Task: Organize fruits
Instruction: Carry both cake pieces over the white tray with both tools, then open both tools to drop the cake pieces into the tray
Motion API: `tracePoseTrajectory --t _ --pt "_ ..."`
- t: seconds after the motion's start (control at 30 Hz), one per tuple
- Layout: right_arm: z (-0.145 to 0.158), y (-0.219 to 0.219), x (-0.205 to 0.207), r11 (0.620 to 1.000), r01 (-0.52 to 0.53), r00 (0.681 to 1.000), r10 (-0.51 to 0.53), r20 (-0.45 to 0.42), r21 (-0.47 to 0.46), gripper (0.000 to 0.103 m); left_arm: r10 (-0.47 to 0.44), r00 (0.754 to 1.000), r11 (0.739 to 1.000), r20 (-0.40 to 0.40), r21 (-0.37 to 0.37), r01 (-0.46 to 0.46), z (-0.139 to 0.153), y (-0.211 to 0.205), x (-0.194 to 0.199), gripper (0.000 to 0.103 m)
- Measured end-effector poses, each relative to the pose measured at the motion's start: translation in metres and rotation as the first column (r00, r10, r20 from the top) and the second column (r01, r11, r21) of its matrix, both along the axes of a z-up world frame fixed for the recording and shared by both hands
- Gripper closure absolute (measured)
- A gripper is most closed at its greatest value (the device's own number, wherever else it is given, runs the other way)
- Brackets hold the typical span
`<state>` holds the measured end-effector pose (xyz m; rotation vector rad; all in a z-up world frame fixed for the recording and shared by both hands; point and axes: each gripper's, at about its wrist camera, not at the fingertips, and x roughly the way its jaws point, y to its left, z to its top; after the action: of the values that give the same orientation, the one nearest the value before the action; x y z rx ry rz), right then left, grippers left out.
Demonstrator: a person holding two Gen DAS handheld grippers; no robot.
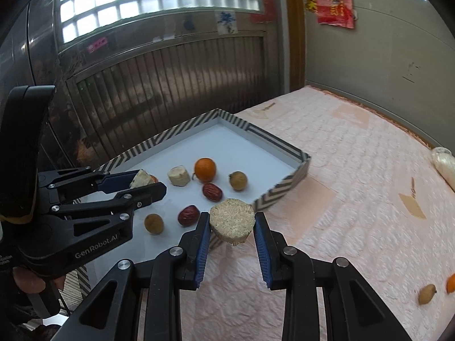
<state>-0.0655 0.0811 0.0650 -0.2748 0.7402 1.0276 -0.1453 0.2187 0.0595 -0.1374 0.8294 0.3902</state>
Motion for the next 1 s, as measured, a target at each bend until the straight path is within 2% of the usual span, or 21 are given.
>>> tracePoseTrajectory --t 0.47,0.8,1.0 --pt "-0.018 0.052 -0.002 0.994 -0.091 0.996 0.09 -0.027 -0.064 0.073 0.021 0.998 0.999 -0.053 -0.036 -0.022 -0.022 0.019 -0.016 0.075" --pt "-0.02 0.084 -0.003 0.986 -0.143 0.99 0.142 -0.021 -0.082 0.073 0.025 0.998 0.998 -0.058 -0.051 -0.028 -0.025 0.025 -0.022 0.075" --pt "-0.029 0.11 -0.008 0.973 -0.193 0.981 0.191 -0.023 -0.126 0.073 0.034 0.997 0.998 -0.075 -0.054 -0.038 -0.031 0.028 -0.023 0.075"
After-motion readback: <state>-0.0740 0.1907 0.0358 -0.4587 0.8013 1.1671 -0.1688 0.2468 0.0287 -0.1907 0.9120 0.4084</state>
